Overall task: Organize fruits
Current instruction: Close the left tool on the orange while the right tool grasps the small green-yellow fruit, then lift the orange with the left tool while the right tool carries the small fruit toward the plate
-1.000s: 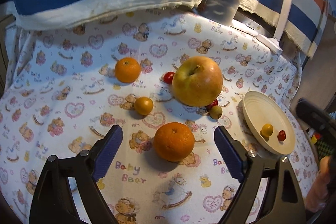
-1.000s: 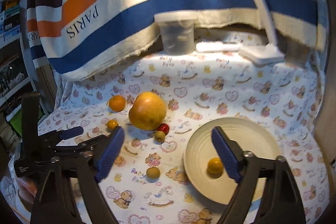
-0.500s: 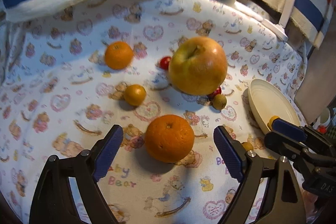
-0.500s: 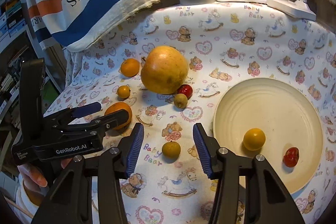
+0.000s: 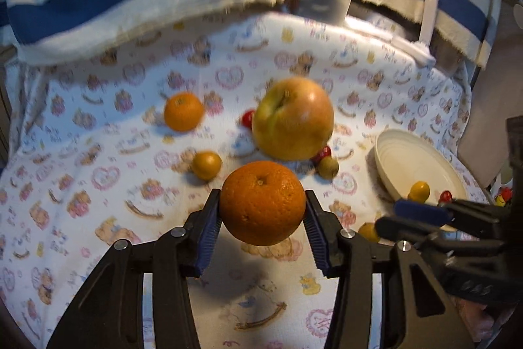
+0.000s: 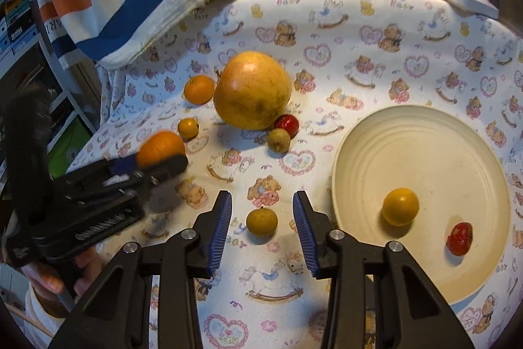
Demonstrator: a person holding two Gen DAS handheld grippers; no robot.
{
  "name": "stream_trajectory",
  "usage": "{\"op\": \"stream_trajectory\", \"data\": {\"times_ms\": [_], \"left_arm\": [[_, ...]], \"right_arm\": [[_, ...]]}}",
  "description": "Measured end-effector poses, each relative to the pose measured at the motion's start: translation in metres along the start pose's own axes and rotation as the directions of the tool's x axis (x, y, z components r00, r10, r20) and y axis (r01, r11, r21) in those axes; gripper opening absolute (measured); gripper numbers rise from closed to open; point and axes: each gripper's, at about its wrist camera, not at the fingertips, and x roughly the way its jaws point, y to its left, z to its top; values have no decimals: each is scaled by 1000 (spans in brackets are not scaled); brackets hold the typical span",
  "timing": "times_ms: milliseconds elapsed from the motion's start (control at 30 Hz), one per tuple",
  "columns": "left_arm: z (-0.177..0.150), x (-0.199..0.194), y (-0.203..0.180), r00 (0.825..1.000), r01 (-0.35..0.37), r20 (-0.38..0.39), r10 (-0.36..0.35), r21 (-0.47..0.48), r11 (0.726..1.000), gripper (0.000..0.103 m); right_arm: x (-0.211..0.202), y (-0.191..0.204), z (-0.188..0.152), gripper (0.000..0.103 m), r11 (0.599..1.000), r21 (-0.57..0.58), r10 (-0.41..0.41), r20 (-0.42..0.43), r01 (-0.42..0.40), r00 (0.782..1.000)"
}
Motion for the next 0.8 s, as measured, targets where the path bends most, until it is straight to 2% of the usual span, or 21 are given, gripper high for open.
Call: {"op": "stream_trajectory", "data": {"times_ms": [100, 267, 433, 600, 800], "left_arm": [[4, -6, 1, 999, -6, 35, 6, -1, 1000, 47], [6, -13, 2, 998, -6, 64, 6, 0, 1000, 47], [5, -18, 0, 993, -10, 114, 12, -16, 1000, 47], [6, -24, 0, 989, 3, 145, -1, -14, 1000, 47], [5, -20, 1, 992, -2, 129, 3, -13, 1000, 47]], "right_arm": [[6, 3, -2, 36, 1000, -14, -7, -18, 7, 1000], [7, 5, -1, 35, 997, -12, -75, 4, 75, 997], [16, 2, 0, 33, 999, 1, -41, -38, 41, 998], [24, 0, -2, 25, 1000, 14, -17, -73, 18, 997], [25, 2, -5, 25, 1000, 4, -22, -78, 23, 997]]}}
